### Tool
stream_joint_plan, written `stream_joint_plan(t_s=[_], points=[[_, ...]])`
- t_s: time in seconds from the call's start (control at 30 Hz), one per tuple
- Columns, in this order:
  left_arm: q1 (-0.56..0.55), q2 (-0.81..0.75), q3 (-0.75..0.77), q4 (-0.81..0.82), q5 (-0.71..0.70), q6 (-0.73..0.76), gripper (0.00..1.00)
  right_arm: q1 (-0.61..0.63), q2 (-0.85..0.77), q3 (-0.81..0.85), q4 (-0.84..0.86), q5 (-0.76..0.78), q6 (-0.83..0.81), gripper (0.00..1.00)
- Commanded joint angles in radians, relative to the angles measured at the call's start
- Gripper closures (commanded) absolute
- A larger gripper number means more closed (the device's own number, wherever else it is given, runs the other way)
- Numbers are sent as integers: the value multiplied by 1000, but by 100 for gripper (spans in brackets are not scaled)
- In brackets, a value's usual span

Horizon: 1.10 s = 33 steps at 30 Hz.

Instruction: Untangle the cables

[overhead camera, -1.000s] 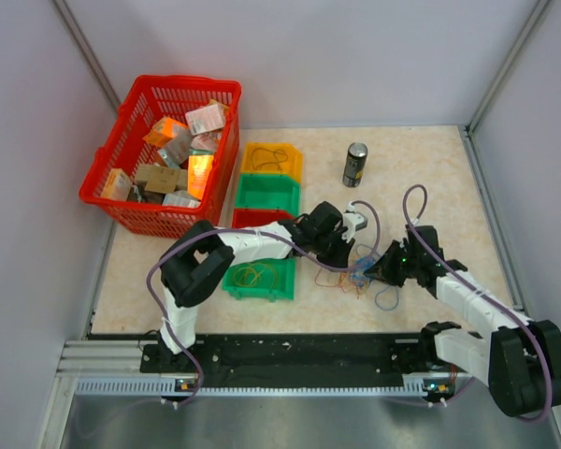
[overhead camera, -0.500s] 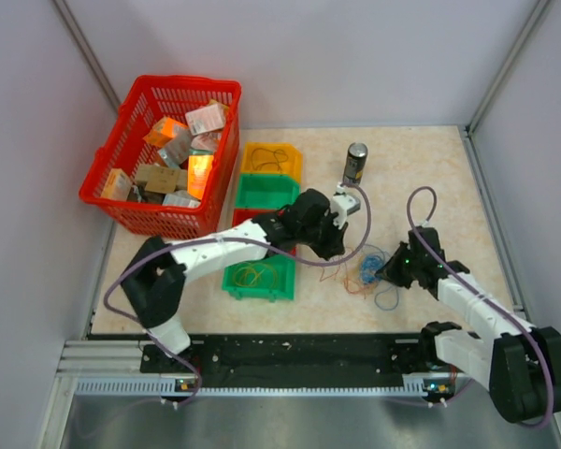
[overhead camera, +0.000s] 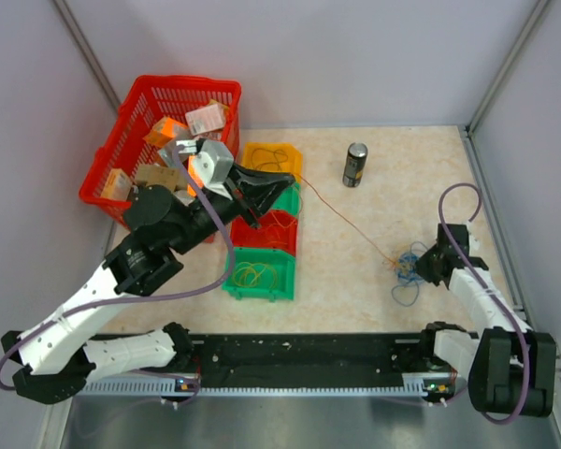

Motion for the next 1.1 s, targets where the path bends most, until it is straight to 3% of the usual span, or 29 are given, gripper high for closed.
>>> stream_joint_plan(t_s=[0.0, 0.2, 0.53, 0.9, 0.97, 1.07], points=[[1, -2, -10, 9, -138, 8, 100, -29, 29, 42, -12, 58, -38, 90], [3, -57, -1, -13, -290, -18, 100, -37, 8, 70, -12, 78, -105, 81], [4, -243, -36, 57, -549, 91, 100, -110, 89, 77, 11, 49, -85, 84], [4, -275, -19, 18, -533, 128, 100, -127, 72, 105, 14, 57, -128, 82], [4, -237, -1, -8, -500, 102, 100, -127, 60, 114, 25, -14, -169, 76], [4, -182, 5, -16, -442, 42, 100, -117, 16, 131, 52, -256, -271, 62]])
